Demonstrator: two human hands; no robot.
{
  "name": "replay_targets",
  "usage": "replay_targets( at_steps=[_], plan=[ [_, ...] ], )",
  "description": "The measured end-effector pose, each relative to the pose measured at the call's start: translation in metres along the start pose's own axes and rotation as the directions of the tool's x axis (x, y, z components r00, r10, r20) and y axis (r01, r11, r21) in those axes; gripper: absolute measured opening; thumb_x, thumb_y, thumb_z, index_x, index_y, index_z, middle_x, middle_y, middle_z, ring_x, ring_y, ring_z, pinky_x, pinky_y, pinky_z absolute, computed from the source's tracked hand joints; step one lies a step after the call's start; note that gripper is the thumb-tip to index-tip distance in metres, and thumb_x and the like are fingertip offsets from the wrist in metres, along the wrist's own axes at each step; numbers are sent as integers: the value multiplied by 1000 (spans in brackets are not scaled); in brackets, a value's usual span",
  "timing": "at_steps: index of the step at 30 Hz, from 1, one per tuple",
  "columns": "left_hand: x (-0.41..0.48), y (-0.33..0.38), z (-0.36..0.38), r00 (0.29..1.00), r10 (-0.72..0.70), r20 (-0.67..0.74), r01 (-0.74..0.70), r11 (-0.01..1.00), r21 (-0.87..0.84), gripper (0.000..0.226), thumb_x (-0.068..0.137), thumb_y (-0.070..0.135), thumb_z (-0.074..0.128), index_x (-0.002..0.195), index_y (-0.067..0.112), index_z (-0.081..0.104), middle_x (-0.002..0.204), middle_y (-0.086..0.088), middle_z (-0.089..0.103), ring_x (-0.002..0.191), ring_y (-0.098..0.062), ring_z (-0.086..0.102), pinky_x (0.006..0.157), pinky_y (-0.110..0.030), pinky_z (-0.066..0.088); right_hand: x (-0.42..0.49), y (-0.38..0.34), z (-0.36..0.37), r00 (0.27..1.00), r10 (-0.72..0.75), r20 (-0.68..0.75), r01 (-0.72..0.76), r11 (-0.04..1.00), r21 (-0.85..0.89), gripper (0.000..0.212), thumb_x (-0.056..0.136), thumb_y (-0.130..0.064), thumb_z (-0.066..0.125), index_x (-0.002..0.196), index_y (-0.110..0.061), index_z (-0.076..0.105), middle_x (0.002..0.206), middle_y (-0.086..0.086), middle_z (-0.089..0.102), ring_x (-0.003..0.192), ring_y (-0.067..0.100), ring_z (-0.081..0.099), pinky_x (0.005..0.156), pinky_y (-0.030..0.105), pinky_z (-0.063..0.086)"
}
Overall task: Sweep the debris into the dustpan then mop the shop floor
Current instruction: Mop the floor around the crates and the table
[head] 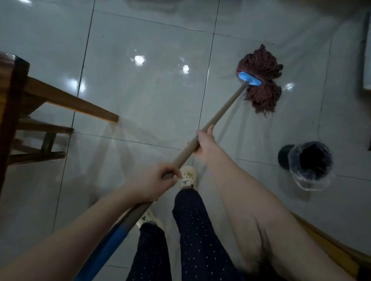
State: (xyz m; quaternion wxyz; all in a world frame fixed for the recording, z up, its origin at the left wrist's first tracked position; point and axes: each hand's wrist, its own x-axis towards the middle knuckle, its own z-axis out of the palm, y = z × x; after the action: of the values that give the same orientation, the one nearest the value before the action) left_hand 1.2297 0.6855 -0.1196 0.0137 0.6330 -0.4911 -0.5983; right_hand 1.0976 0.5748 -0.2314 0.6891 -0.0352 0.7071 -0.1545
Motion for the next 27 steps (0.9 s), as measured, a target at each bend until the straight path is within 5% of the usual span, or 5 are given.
replay_targets(
  at_steps=[6,11,17,24,27],
  plan=[
    [69,66,-7,998,54,28,-52,995,-85,12,94,17,51,96,17,63,71,3,50,35,-2,46,38,-17,41,25,-79,-33,996,-74,-42,74,997,-12,69,101,-15,36,148,-48,-1,83,3,43,68,21,52,51,31,48],
    [79,73,-13,997,66,44,-56,977,-208,12,91,11,51,91,15,63,72,-1,46,63,-15,51,38,-21,43,27,-93,-34,990,-112,-83,114,993,20,70,98,-15,42,149,-46,5,101,5,47,66,21,55,51,31,46],
    [30,45,-9,998,63,7,-61,978,-198,13,91,10,50,90,15,63,66,0,43,39,-1,44,38,-20,42,17,-44,-13,971,-157,-179,169,984,55,77,91,-9,54,148,-45,16,96,5,52,50,17,47,39,20,46],
    [-64,-22,30,997,56,-48,-64,982,-179,14,91,11,51,91,16,64,68,1,46,49,-4,48,42,-24,47,-29,60,4,972,-172,-161,163,984,-64,74,91,-9,50,149,-42,17,108,5,55,60,18,54,47,25,48],
    [-111,-68,46,996,17,-84,-31,987,-160,14,91,16,52,89,25,63,72,-1,48,59,-22,56,46,-30,51,-52,118,24,981,-158,-117,152,987,-55,75,91,-7,50,149,-43,19,116,4,57,68,19,50,58,32,51]
  ],
)
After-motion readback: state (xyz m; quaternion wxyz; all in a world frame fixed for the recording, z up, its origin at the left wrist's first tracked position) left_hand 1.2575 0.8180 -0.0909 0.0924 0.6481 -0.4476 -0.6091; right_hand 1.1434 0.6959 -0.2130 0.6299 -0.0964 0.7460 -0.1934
